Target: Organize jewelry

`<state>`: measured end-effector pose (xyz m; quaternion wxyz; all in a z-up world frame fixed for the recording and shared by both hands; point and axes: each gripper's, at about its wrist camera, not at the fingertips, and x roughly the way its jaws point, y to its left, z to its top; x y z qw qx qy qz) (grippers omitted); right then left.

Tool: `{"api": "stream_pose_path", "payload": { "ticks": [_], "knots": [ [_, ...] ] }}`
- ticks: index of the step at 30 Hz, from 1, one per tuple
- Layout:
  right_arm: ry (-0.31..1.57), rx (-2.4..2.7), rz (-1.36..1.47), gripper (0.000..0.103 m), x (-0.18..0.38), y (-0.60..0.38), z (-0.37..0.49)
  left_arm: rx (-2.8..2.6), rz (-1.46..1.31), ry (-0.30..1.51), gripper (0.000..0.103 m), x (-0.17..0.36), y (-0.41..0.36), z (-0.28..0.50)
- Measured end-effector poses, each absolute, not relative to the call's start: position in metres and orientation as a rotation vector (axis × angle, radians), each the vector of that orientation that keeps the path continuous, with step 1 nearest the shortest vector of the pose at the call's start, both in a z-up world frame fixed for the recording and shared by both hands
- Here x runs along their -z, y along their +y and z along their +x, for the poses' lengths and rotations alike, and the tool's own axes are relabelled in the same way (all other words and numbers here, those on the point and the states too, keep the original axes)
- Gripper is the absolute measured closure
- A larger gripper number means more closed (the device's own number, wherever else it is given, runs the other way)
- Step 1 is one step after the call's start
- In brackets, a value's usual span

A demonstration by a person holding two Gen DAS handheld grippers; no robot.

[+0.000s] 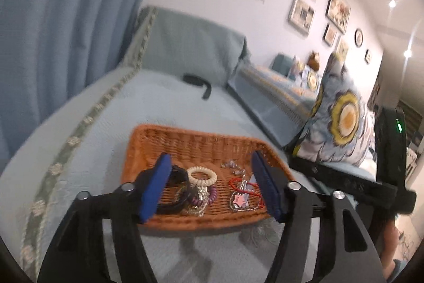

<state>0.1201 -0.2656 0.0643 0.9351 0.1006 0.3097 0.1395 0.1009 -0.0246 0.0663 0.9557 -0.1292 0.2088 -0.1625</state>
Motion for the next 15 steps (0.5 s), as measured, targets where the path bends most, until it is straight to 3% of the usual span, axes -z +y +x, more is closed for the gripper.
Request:
{"api": "stream_pose_path", "payload": {
  "ticks": [4, 8, 9, 15],
  "knots": [
    [0.558, -0.249, 0.132, 0.052, -0.066, -0.254, 0.064, 0.290, -0.221, 0.376, 0.038, -0.075, -0.017, 0.057],
    [0.457, -0.131, 0.055, 0.020, -0.054, -0.244, 0.022, 0.207, -0.112, 0.326, 0.027, -0.065, -0.022, 0.019],
    [0.433, -0.109, 0.046, 0.016, -0.050, -0.244, 0.013, 0.186, -0.084, 0.314, 0.026, -0.060, -0.024, 0.013],
    [0.395, -0.045, -0.021, 0.016, -0.019, -0.240, 0.002, 0.092, -0.082, 0.269, 0.026, -0.021, -0.026, -0.010]
  ]
}}
